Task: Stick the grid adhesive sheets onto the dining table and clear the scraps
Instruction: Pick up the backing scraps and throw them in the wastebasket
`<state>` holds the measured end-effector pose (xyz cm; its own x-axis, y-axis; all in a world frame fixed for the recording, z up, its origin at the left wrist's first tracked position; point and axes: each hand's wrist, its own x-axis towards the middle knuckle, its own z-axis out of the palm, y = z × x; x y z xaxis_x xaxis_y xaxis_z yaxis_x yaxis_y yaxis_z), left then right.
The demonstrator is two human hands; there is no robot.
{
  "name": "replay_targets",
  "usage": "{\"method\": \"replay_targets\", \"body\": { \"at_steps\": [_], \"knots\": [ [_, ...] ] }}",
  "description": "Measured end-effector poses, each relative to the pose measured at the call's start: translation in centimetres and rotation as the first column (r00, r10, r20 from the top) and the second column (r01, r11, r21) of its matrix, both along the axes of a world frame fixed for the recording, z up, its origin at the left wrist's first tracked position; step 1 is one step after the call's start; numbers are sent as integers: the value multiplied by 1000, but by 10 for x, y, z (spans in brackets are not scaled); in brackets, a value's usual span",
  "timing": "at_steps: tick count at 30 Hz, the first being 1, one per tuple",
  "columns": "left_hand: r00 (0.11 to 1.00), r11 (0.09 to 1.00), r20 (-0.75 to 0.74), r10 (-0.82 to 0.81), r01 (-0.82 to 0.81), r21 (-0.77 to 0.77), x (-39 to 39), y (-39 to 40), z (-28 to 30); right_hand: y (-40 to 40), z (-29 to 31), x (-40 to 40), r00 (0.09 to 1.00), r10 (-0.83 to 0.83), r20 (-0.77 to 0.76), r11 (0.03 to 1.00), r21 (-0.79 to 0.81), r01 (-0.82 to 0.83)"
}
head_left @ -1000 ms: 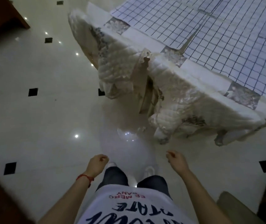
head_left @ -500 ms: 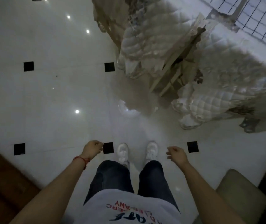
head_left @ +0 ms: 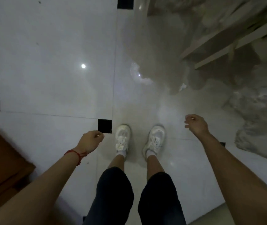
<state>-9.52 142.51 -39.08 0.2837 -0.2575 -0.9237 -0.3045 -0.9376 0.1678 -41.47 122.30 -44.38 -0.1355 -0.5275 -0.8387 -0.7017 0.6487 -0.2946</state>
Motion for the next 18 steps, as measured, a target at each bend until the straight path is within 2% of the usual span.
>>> {"method": "replay_targets", "body": {
  "at_steps": [4,8,13,18],
  "knots": [
    [999,999,21,-37,37,8,-5,7,-86,-32,-95,3,984,161,-82,985,-47,-165],
    [995,997,57,-79,79,0,-11,13,-170,-61,-183,8,903,368,-220,921,-47,-387],
    [992,993,61,-109,111,-29,-19,16,-252,-94,-268,9,864,405,-298,859,-199,-471],
    [994,994,42,-104,105,-26,-26,27,-298,-116,-320,9,880,367,-301,805,-371,-463]
  ]
}}
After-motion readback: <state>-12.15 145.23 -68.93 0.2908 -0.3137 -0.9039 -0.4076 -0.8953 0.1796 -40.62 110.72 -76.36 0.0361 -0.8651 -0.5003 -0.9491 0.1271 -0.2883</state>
